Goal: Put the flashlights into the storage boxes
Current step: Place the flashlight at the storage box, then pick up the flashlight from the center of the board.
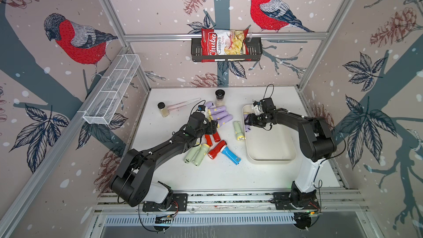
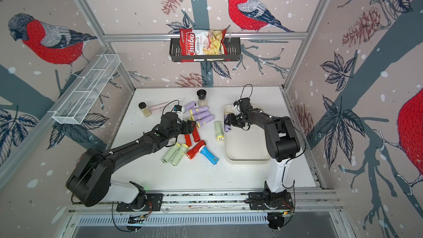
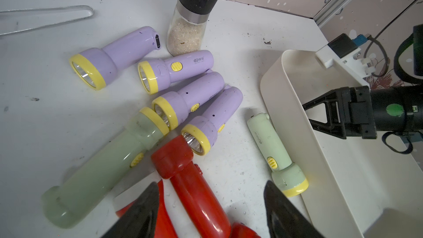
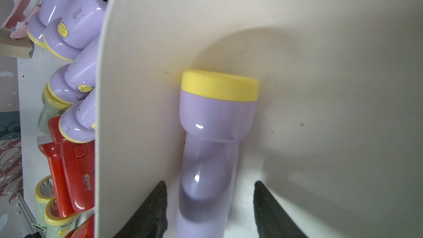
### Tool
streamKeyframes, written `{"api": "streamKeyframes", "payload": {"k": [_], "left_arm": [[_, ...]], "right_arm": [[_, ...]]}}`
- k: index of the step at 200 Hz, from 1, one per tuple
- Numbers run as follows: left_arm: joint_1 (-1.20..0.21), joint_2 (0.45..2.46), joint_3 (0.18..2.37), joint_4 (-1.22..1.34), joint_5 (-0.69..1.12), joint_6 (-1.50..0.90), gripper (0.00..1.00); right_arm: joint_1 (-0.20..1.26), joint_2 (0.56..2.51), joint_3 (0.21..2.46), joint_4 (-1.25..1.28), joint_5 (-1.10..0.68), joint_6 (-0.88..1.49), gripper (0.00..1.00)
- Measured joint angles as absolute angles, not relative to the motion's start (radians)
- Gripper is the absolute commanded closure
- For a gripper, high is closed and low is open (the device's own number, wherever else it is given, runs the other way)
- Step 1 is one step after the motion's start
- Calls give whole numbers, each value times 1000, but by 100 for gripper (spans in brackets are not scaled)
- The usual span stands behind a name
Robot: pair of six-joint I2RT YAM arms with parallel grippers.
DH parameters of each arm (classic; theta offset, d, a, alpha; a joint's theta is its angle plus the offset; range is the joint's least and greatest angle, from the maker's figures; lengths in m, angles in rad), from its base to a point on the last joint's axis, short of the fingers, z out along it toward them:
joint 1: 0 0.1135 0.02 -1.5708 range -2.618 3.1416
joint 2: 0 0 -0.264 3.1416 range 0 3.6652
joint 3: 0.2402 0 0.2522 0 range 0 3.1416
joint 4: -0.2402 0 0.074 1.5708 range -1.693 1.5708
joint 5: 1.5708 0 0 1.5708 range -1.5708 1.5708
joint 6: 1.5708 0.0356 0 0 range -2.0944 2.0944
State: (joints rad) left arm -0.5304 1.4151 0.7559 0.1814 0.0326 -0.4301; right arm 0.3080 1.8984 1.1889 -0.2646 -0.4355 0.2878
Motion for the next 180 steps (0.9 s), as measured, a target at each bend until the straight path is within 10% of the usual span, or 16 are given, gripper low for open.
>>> {"api": "streamKeyframes", "payload": {"k": [180], "left_arm": [[-519, 1062, 533, 78, 74, -476, 28]], "right_arm": [[823, 1376, 913, -243, -30, 340, 38]]}}
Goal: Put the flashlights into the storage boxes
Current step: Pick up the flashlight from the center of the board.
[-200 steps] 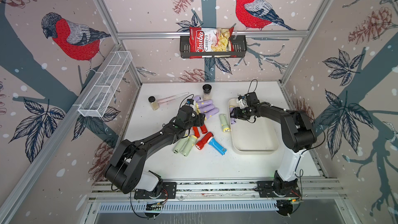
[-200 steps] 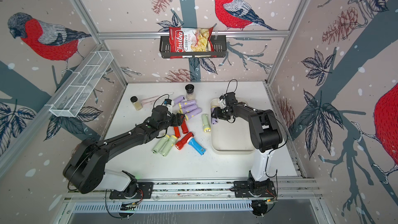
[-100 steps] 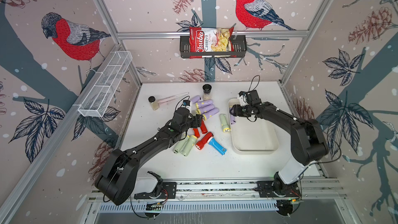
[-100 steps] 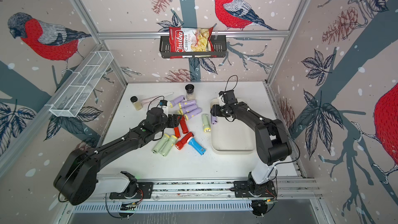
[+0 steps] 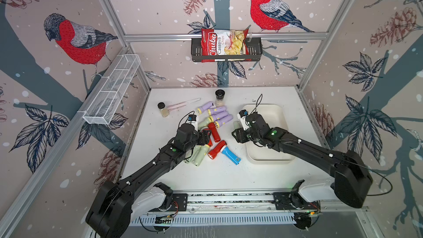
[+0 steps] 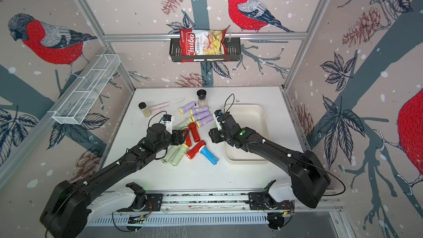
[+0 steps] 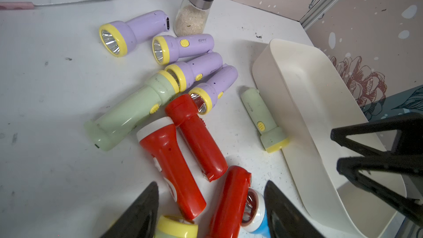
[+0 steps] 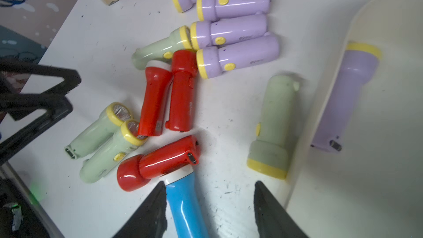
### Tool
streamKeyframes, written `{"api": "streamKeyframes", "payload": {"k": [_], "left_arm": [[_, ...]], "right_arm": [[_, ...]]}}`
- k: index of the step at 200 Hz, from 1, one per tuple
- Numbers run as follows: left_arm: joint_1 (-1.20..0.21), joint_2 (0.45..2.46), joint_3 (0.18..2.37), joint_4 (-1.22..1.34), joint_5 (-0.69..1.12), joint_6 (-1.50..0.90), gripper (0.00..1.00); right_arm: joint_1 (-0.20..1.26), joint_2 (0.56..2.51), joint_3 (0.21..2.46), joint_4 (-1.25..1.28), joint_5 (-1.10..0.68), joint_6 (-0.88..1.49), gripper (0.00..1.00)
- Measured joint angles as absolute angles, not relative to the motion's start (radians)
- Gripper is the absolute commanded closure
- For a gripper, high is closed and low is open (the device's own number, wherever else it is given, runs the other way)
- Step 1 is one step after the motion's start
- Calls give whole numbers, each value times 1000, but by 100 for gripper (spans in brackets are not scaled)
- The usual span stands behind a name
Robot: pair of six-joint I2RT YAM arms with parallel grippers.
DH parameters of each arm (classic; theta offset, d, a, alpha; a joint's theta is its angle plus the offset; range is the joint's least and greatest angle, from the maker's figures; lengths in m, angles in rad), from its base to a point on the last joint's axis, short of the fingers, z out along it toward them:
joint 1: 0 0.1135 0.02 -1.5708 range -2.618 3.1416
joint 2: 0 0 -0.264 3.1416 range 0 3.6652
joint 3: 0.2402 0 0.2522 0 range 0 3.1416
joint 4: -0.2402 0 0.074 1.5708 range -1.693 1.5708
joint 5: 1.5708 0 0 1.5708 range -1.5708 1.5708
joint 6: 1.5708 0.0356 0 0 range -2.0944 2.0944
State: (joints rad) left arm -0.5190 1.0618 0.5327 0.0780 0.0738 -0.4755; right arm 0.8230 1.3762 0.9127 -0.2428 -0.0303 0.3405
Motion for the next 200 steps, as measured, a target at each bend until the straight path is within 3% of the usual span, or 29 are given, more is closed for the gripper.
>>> {"api": "streamKeyframes", "payload": {"k": [94, 200], "left_arm": [[-475, 967, 458, -39, 107, -551, 28], [-462, 993, 437, -23, 103, -570, 28]], "right_arm": [[976, 1440, 858, -323, -62, 335, 31], [1005, 1643, 947, -369, -13, 265, 38]]}}
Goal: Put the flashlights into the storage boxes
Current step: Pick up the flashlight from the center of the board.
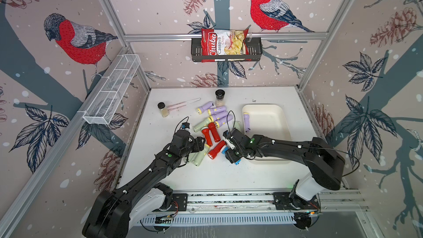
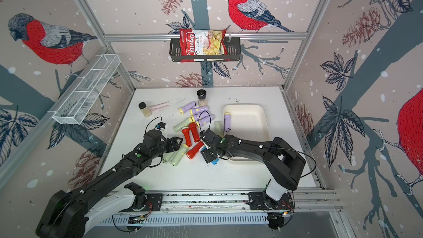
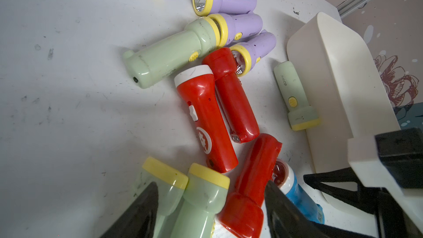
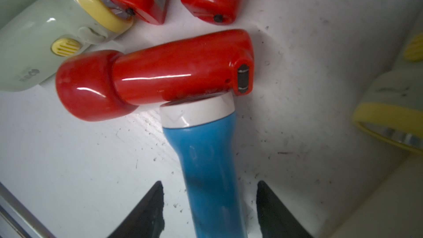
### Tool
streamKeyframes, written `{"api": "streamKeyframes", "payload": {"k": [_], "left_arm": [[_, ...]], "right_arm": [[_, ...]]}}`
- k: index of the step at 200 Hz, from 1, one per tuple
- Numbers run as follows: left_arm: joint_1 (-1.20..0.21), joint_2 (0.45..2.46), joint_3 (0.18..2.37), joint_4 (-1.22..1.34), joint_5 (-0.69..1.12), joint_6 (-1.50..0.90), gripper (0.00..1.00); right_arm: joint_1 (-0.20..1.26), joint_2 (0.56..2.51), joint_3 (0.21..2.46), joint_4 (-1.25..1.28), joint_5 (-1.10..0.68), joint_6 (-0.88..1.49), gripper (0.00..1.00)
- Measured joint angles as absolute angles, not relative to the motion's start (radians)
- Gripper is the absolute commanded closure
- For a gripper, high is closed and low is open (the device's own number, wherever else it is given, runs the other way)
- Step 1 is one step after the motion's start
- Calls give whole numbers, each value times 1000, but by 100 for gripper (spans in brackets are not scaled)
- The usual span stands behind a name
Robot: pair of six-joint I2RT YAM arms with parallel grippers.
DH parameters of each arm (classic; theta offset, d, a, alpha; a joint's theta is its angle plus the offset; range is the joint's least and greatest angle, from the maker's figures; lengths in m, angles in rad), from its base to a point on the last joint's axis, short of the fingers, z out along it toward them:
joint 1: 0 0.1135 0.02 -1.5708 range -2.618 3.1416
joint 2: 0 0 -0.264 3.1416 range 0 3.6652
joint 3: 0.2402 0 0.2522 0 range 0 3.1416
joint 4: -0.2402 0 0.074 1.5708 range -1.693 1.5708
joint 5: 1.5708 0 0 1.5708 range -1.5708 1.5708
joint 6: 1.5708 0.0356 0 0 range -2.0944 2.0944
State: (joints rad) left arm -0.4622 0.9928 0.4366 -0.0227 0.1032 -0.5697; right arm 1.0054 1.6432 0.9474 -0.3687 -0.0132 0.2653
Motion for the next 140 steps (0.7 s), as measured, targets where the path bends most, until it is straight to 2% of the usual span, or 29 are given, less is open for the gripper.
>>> {"api": "streamKeyframes", "payload": {"k": [140], "left_arm": [[-462, 1013, 448, 1, 97, -565, 28]], "right_arm": [[1034, 1712, 968, -374, 43, 202, 57]]}}
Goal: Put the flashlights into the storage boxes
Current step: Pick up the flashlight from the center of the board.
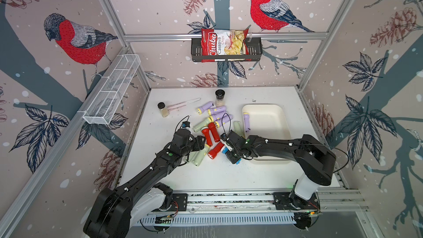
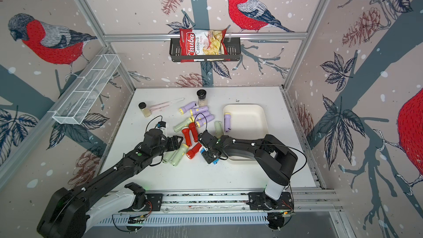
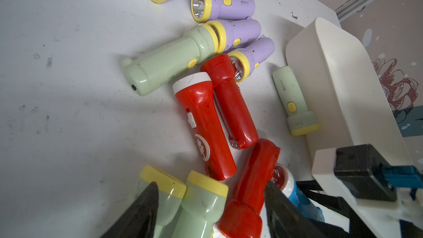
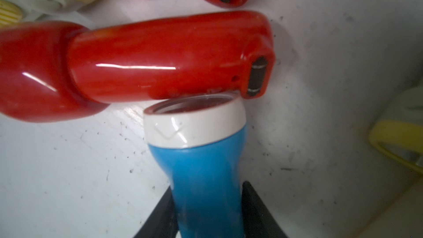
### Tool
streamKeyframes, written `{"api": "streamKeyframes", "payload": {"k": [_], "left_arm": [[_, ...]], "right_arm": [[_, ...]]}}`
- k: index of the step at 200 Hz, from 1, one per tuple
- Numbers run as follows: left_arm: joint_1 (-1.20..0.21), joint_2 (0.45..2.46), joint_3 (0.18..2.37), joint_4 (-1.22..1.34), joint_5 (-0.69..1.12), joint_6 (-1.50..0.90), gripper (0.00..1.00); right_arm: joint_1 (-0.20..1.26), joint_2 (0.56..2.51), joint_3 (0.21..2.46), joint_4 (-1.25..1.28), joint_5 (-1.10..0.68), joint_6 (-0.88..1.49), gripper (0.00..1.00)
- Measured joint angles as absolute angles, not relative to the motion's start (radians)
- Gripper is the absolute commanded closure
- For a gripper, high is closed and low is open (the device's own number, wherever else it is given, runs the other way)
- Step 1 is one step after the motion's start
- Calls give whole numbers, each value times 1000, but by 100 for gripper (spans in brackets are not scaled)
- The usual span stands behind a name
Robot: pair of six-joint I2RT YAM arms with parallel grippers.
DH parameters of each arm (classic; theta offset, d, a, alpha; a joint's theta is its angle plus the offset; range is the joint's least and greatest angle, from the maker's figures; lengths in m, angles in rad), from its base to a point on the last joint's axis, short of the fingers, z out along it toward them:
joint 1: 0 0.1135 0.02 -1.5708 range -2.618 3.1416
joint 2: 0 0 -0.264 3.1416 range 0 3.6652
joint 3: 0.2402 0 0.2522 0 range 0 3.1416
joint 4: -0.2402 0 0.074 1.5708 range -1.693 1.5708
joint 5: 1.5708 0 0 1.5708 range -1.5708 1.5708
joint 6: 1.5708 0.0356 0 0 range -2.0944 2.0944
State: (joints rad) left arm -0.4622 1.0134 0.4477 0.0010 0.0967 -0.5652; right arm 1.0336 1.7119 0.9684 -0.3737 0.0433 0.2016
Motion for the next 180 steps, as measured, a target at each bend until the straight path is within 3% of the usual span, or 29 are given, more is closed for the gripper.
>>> {"api": "streamKeyframes", "payload": {"k": [94, 180], "left_arm": [[-462, 1050, 476, 79, 112, -541, 29], [-490, 1143, 543, 157, 129, -490, 29]], "right_arm": [[1052, 1569, 869, -297, 54, 269, 63], [927, 1367, 751, -98, -44, 420, 66]]}}
